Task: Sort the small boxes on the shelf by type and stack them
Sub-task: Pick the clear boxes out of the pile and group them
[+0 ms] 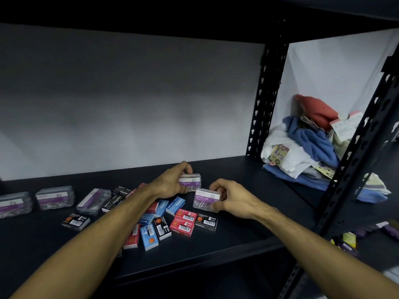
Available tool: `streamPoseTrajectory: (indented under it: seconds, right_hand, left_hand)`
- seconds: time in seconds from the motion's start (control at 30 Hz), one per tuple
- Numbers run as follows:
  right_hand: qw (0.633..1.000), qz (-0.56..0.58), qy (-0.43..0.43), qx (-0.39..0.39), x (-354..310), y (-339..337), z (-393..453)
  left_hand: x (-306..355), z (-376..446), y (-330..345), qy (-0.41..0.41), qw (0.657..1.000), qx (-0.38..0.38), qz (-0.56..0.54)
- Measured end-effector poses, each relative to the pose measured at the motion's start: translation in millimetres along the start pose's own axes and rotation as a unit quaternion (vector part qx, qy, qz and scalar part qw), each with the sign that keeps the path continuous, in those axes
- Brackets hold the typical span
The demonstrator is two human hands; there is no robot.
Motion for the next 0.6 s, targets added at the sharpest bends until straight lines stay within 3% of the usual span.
streamPoseTrajectory:
  seconds: [0.23,0.6]
  right_hand:
    - [0.997,-0.056,-0.031,0.040,2.7,-6.2,-3.0]
    - [0.996,-0.049,-0.049,0.054,-2.1,-10.9,-4.5]
  left_hand:
    - [4.3,1.3,2.5,0.002,1.000,0.000,-0.007]
    - [-7.6,1.8,-8.4,-0.019,0.999,0.002,-0.038]
Point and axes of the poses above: each hand's wrist, its own z-axis towards the middle knuckle, its own y-axis out of the palm, x = y × z, the point moved 10 cm from there along z, towards the middle knuckle, and after that the axes turned 14 degrees about z, right-handed, at the moved point
